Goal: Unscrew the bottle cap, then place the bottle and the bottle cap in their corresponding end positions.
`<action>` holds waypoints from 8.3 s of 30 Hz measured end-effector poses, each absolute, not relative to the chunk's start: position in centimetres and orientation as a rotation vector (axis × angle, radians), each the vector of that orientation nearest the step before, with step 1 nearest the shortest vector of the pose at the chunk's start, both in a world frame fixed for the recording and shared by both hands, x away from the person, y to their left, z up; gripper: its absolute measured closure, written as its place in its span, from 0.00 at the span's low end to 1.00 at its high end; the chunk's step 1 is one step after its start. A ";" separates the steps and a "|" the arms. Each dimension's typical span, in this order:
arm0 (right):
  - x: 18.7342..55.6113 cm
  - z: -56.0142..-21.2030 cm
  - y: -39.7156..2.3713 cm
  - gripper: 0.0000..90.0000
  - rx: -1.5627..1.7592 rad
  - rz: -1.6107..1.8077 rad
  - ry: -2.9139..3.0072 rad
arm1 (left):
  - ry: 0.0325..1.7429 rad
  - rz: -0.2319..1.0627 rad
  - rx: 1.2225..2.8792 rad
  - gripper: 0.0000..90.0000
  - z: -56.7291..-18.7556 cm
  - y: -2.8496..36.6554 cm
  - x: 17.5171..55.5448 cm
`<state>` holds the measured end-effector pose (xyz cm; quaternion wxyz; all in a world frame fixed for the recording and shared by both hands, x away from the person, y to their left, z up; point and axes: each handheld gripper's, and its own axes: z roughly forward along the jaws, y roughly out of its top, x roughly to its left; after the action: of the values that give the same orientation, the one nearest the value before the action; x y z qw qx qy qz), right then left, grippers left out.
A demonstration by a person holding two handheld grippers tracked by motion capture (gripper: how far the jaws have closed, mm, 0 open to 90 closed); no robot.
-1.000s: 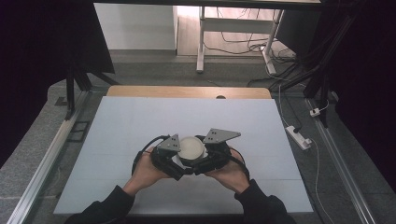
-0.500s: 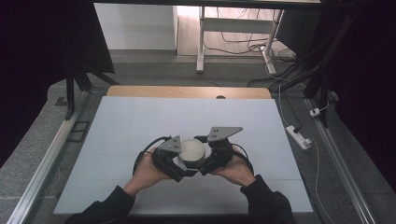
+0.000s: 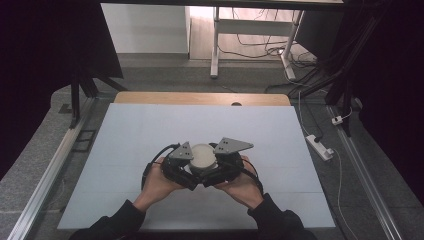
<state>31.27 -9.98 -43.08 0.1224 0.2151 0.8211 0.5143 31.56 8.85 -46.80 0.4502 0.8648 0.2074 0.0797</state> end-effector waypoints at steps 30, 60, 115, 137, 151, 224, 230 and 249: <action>32.3 -42.2 -12.1 0.00 0.514 1.622 2.494 | 0.471 0.153 2.123 0.08 -47.0 9.1 31.8; 32.0 -42.7 -12.2 0.08 0.388 1.635 2.532 | 0.329 0.095 2.160 0.08 -47.1 8.8 31.6; 30.3 -41.8 -14.7 0.08 0.424 1.641 2.460 | 0.453 0.172 2.143 0.08 -47.5 10.8 33.7; 27.2 -43.9 -14.8 0.08 0.419 1.630 2.459 | 0.469 0.221 2.103 0.08 -46.4 10.3 36.0; 27.0 -46.3 -13.8 0.08 0.410 1.594 2.506 | 0.475 0.245 2.101 0.08 -46.6 9.7 37.2; 30.7 -53.7 -10.6 0.08 0.490 1.263 2.643 | 0.554 0.260 2.122 0.08 -52.5 9.4 41.4; 30.7 -53.7 -10.6 0.08 0.492 1.256 2.643 | 0.559 0.258 2.127 0.07 -52.4 9.3 41.4; 30.9 -53.6 -10.8 0.01 0.514 1.303 2.650 | 0.548 0.215 2.081 0.00 -52.0 9.7 41.3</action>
<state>30.86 -10.84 -53.62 0.0720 0.1710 0.8818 0.4336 41.32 9.68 -52.03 0.4704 0.8492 0.2235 0.0877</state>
